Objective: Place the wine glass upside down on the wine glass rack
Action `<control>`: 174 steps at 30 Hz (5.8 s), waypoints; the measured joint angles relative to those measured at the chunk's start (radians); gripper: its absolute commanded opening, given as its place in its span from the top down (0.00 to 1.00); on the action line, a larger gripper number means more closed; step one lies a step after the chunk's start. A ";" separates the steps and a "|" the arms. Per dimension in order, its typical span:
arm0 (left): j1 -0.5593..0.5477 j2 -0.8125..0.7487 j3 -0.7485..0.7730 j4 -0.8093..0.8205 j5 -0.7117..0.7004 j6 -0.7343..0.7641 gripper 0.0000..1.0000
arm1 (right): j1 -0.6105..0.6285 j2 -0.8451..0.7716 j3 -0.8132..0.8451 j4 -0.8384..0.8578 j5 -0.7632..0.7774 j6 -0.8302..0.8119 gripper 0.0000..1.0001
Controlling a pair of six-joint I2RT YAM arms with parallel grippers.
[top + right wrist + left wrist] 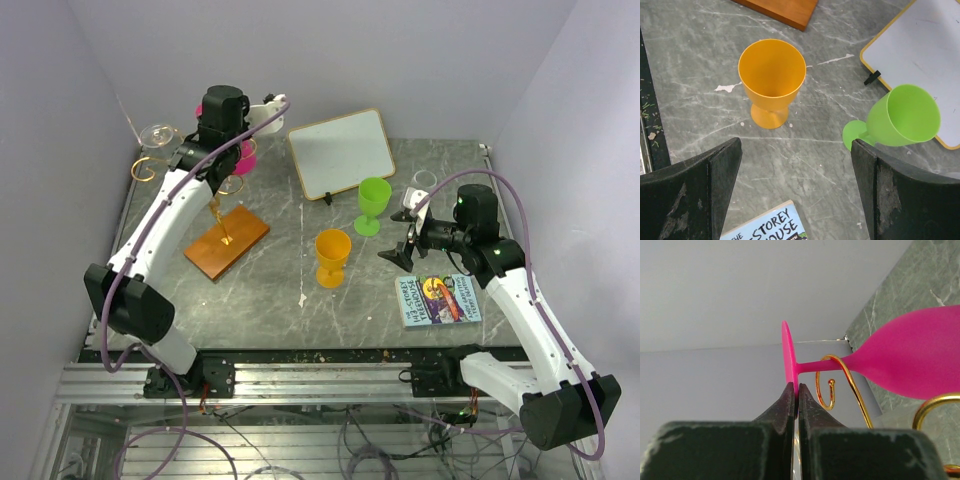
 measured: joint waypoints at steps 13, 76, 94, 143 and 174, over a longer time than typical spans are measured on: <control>0.000 0.042 0.066 -0.053 -0.064 -0.031 0.93 | 0.000 0.000 0.000 -0.002 0.000 -0.008 0.09; 0.000 -0.083 -0.111 -0.051 -0.113 -0.046 0.65 | 0.000 0.003 0.000 -0.002 0.016 -0.008 0.08; 0.000 -0.172 -0.146 -0.089 -0.058 -0.097 0.49 | -0.001 0.006 0.000 -0.002 0.029 -0.007 0.07; 0.125 -0.565 -0.216 -0.156 0.560 -0.716 0.00 | 0.437 0.666 0.543 -0.282 0.647 0.171 0.56; 0.126 -0.566 -0.220 -0.133 0.562 -0.741 0.00 | 0.452 0.681 0.529 -0.268 0.658 0.179 0.94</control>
